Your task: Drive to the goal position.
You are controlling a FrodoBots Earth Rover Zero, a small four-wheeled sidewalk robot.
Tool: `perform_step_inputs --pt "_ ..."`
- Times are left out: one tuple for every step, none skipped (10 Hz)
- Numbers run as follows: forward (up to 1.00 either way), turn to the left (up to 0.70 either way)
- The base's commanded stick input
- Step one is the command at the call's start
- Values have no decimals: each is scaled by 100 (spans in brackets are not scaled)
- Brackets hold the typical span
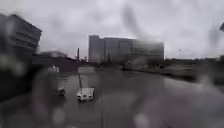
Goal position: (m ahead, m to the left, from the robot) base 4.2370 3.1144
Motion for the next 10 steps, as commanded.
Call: perform_step_inputs --pt "100 0" --pt "100 0" --pt "100 0" --pt "100 0" --pt "100 0" --pt "100 0" --pt "100 0" --pt "100 0" --pt "40 -27" --pt "0 -45"
